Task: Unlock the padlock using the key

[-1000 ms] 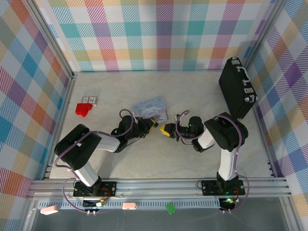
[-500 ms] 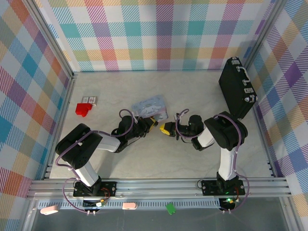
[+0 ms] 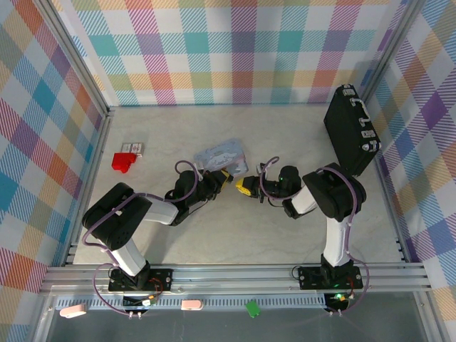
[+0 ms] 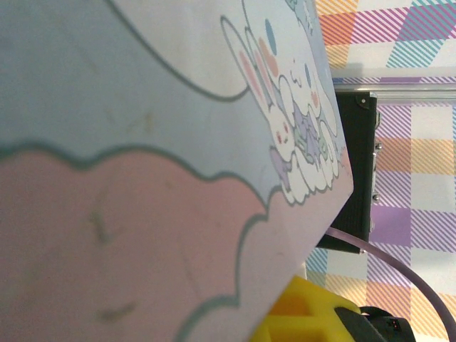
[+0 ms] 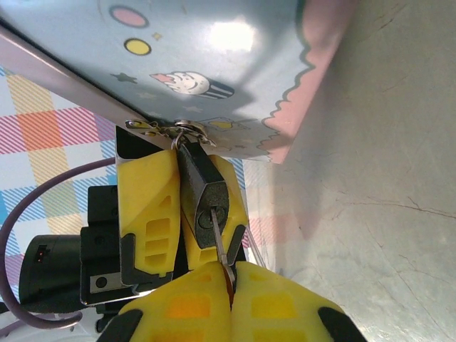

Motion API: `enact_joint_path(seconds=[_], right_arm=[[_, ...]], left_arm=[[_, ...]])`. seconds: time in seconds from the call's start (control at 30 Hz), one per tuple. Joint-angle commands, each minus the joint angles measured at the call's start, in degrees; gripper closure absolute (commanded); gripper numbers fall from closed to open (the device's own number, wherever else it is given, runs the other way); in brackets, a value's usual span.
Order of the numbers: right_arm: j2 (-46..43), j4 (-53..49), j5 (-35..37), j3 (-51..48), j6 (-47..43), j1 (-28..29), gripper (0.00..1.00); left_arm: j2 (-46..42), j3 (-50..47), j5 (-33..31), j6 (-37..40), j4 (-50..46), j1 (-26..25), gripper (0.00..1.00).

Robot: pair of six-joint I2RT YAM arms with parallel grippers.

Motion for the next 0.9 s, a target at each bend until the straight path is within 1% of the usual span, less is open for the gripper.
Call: enact_joint_path(seconds=[0.0,0.23,0.67,0.87], right_arm=[[0.59,3.26,0.85,3.71,0.41,0.09,1.00],[2.67,3.26,-0.65,5.27,0.56,-2.00,1.00],[4.18,3.26,-2.83,7.87,0.35,-2.00,1.00],[5.09,3.25,-4.52,9.24,-0.22,-4.02,1.00]], left_arm=[[0.47,2.28,10.82,-1.31,5.89,-2.92,1.00],[0.94,2.93,12.00,-1.34,5.82,-3.04,1.00],[3.87,5.70,14.56,-2.22,7.55,-3.97,1.00],[3.59,5.48,15.46,-1.97,7.11,-4.11,1.00]])
